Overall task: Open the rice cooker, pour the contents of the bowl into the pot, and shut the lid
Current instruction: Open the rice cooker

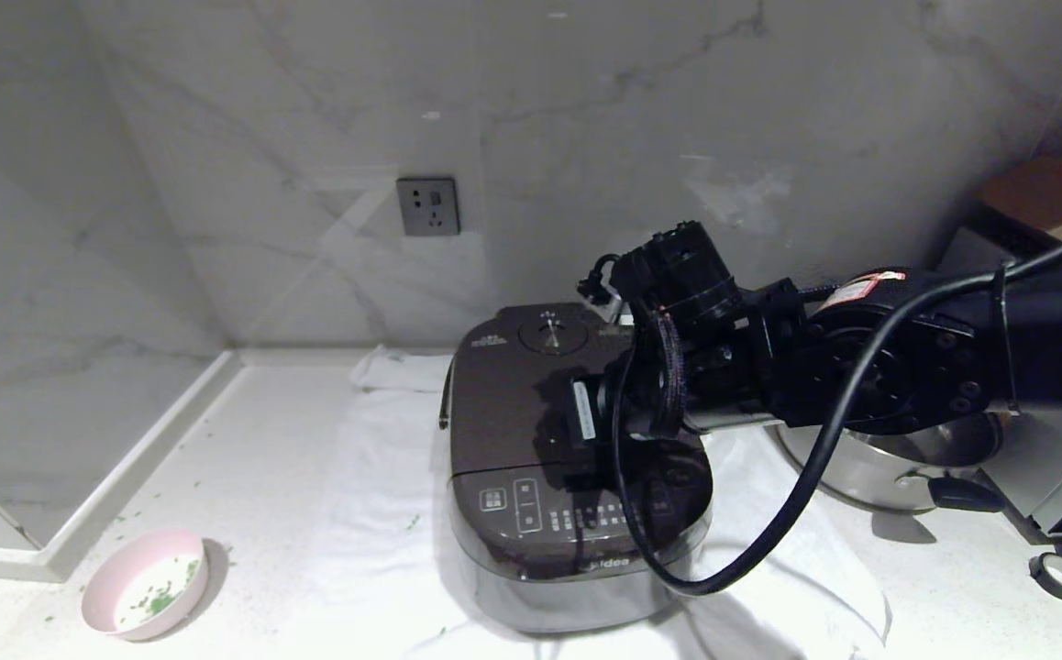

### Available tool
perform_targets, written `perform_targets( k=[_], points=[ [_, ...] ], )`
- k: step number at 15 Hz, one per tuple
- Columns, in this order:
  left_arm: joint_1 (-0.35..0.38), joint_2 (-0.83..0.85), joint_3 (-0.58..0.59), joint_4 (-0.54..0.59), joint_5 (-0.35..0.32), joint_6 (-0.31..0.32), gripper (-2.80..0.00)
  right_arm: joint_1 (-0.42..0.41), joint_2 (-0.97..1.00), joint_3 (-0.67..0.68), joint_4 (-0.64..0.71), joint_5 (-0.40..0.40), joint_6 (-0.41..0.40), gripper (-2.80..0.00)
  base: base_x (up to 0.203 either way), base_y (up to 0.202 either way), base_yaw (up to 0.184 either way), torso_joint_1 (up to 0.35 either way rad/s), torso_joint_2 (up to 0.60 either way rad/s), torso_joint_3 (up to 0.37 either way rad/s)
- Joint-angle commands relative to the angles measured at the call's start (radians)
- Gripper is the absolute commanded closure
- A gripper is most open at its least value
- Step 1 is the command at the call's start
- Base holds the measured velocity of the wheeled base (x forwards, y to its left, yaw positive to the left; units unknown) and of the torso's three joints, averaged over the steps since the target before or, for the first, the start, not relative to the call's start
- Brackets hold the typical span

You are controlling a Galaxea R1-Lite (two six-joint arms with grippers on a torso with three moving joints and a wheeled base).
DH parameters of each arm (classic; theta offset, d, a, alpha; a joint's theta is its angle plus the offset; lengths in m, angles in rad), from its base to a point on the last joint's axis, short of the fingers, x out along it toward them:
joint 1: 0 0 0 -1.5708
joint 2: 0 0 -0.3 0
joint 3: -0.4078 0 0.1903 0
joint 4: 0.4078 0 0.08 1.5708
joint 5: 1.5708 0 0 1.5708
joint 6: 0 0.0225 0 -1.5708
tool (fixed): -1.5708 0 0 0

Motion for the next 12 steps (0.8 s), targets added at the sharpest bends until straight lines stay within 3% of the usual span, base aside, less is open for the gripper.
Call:
perform_targets(
  k=[1, 12],
  points=[
    [0.0, -0.001, 0.0, 0.0, 0.001, 0.0, 0.0, -0.003, -0.002, 0.003, 0.001, 0.001, 0.002, 0.0, 0.0, 0.0, 0.0, 0.0, 0.0, 0.0],
    [0.0, -0.001, 0.0, 0.0, 0.001, 0.0, 0.0, -0.016, 0.023, 0.055, -0.048, 0.018, 0.032, 0.0, 0.0, 0.0, 0.0, 0.0, 0.0, 0.0]
  ],
)
